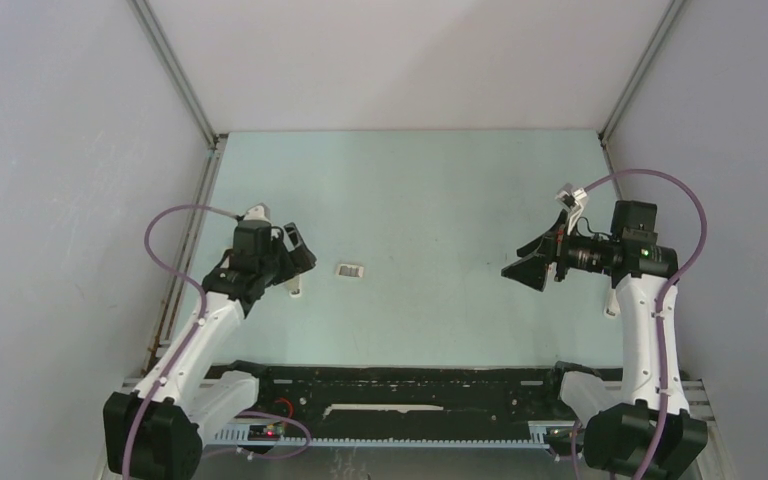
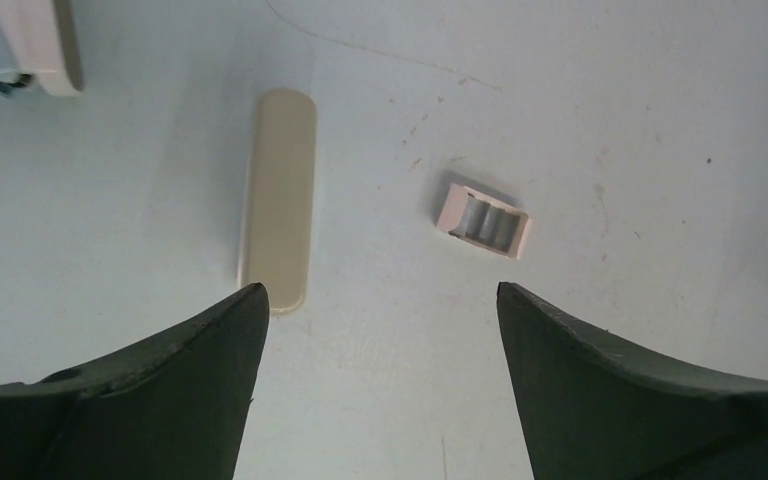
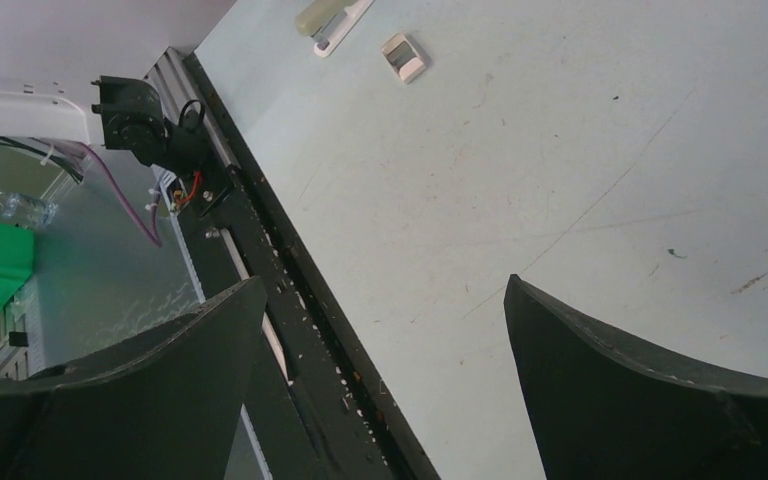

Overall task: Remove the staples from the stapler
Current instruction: Pick up the stapler from the center of the board, then unload the staple at the center of the board.

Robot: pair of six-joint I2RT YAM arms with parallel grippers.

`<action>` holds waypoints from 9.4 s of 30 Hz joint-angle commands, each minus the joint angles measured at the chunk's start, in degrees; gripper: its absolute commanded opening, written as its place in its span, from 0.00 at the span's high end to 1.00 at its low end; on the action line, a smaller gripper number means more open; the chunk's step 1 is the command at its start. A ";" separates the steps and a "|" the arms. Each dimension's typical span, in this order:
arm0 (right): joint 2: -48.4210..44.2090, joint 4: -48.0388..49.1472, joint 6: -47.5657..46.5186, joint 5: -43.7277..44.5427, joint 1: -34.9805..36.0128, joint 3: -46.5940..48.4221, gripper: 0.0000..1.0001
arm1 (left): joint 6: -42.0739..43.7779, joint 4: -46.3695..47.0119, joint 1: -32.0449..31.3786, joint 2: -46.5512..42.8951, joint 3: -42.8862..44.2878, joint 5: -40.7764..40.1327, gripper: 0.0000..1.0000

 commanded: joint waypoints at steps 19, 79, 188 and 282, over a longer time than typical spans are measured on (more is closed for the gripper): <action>0.39 4.16 2.26 0.18 1.19 -2.50 0.00 | 3.12 -0.55 -1.14 4.95 5.12 -8.68 0.13; 0.14 4.78 2.56 1.07 1.28 -3.57 0.00 | 6.35 -5.34 -4.68 22.52 9.84 -16.68 0.56; 37.21 27.57 -14.14 -5.14 23.78 8.45 0.10 | 30.25 40.38 -25.47 29.64 18.34 41.94 1.00; 48.65 19.59 -27.43 38.02 27.48 13.70 0.45 | 58.16 17.85 -27.09 50.74 26.80 22.87 1.00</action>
